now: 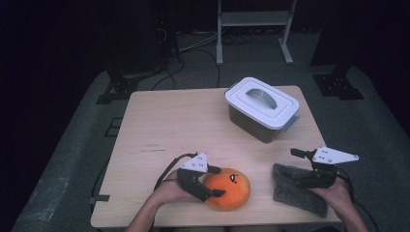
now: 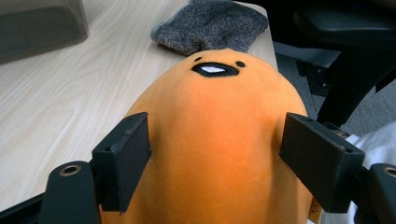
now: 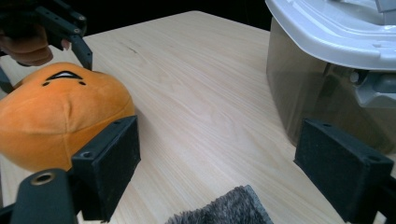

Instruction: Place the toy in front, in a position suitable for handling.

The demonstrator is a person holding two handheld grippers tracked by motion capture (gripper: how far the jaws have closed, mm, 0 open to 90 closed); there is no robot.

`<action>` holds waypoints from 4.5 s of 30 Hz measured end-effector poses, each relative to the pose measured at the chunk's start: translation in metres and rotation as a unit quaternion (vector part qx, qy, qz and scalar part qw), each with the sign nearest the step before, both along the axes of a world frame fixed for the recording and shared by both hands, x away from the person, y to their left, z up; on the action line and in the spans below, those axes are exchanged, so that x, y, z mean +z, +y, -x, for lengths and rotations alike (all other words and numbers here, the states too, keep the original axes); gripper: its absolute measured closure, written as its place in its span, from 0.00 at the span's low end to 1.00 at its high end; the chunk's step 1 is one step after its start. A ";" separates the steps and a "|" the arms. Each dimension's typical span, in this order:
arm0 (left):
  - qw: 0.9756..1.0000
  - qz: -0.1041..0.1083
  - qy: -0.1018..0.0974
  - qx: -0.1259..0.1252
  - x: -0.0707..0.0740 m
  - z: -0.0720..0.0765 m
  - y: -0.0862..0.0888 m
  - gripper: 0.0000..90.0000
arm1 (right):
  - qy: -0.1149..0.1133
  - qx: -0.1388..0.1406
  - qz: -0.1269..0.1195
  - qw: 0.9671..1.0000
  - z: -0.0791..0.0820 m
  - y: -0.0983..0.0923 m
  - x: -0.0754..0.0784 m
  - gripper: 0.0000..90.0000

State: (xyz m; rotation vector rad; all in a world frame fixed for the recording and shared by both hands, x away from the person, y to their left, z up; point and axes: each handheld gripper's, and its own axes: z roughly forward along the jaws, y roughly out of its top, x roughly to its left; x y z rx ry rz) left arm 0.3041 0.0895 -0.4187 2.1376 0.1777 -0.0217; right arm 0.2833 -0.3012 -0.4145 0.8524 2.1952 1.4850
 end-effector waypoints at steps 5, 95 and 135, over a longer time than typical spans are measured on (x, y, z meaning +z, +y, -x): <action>1.000 0.002 0.001 0.001 0.000 0.000 0.000 0.26 | 0.012 -0.009 -0.013 1.000 -0.006 0.006 0.002 0.14; 1.000 -0.007 -0.002 -0.014 0.000 -0.001 -0.001 0.20 | 0.025 0.000 0.058 0.998 -0.108 0.068 0.074 0.05; 1.000 -0.003 0.007 -0.016 -0.003 -0.002 -0.001 0.18 | 0.033 -0.012 0.072 0.997 -0.196 0.048 0.084 0.07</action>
